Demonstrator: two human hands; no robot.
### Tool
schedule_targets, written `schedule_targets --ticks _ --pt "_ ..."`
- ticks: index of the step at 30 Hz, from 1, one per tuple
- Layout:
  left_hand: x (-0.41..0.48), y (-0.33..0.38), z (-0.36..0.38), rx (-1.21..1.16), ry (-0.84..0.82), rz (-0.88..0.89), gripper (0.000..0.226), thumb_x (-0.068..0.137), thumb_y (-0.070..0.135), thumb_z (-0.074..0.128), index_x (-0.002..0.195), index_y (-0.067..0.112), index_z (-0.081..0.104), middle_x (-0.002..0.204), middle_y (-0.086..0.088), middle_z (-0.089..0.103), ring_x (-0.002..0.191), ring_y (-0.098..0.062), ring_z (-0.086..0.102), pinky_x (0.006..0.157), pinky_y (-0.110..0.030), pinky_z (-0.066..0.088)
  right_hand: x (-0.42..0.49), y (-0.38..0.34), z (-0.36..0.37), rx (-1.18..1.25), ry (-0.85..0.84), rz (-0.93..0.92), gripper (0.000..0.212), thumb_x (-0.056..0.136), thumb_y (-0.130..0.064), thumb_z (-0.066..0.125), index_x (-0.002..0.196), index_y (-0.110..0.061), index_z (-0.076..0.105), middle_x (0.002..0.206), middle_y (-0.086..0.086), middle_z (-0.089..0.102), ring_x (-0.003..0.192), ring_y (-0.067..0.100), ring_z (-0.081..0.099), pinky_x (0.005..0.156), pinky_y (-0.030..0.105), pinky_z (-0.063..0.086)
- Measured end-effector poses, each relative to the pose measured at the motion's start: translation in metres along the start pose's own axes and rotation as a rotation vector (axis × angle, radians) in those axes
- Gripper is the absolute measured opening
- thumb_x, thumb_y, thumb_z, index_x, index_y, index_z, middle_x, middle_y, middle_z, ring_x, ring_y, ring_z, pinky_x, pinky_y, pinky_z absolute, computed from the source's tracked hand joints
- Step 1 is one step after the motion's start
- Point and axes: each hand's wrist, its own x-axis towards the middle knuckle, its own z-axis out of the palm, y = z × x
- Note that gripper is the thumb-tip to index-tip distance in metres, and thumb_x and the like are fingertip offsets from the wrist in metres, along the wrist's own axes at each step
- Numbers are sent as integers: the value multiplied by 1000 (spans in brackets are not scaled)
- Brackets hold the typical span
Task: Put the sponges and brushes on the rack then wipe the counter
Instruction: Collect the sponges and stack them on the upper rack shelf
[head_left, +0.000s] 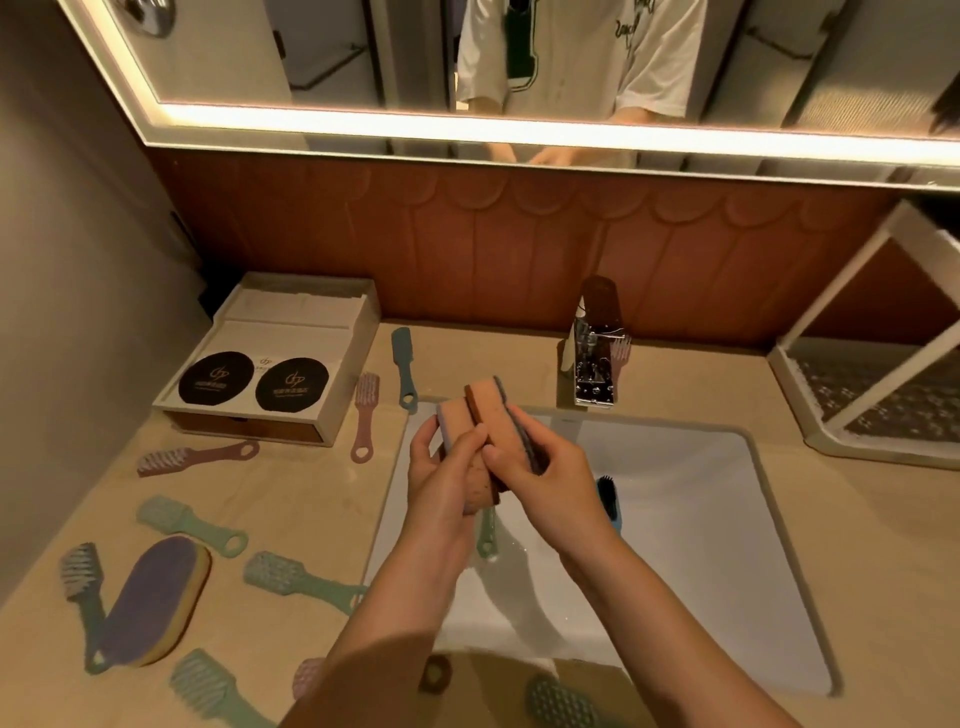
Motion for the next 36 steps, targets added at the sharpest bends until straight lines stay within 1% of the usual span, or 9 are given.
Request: schedule_targets --ticks 6,9,14,18,22,27,30,33,36 --pt "-3 0 14 27 14 18 51 87 2 55 129 28 43 118 -18 61 85 -22 64 45 -22 50 1 -5 -11 -66 -19 -3 56 86 -12 64 138 -16 44 112 -18 59 90 -14 58 82 8 49" --pt "-2 -2 17 45 -2 25 55 87 -2 52 133 25 42 116 -17 62 86 -24 65 47 -24 52 0 -5 -16 -110 -43 -6 55 87 -12 64 138 -13 44 126 -6 58 106 -1 56 87 9 48" --pt "-1 -4 25 106 -34 46 52 86 -5 51 132 18 45 115 -20 63 87 -26 66 49 -25 53 -2 -4 -24 -130 -35 -10 53 88 -13 63 137 -14 44 125 -7 57 108 -1 54 84 5 46" --pt "-3 -11 37 157 -50 40 52 86 -6 51 132 18 42 115 -20 62 83 -23 66 49 -24 53 -6 -2 -38 -125 -22 12 54 88 -14 62 139 -18 43 125 1 60 86 -7 54 68 6 47" --pt "-12 -23 57 148 -120 -30 52 90 3 53 134 24 36 119 -16 60 96 -26 64 64 -32 55 -12 -4 -66 -150 13 11 57 89 -16 61 141 -22 39 128 -10 53 112 -1 51 80 4 44" --pt "-26 -37 85 91 -274 -175 46 93 43 43 130 16 50 115 -17 66 102 -28 66 83 -40 55 -20 -14 -103 -193 19 7 67 84 -24 68 142 -27 36 130 -8 42 105 -5 49 82 4 45" --pt "-36 -39 102 57 -347 -183 62 97 52 20 112 11 64 101 -14 71 91 -24 69 73 -34 57 -26 -18 -125 -287 25 -17 71 74 -32 77 132 -40 36 127 -10 41 115 3 47 97 22 43" --pt "-48 -44 122 31 -396 -175 67 94 60 17 139 16 41 127 -17 59 114 -31 59 95 -45 48 -31 -18 -149 -269 64 -1 75 66 -36 82 125 -40 37 124 -9 51 108 2 55 94 31 50" --pt "-61 -50 147 26 -431 -166 67 93 63 17 149 26 20 143 -13 44 126 -32 48 109 -47 35 -40 -27 -171 -306 141 -3 84 66 -40 82 131 -35 29 122 -15 51 100 -1 54 83 21 46"
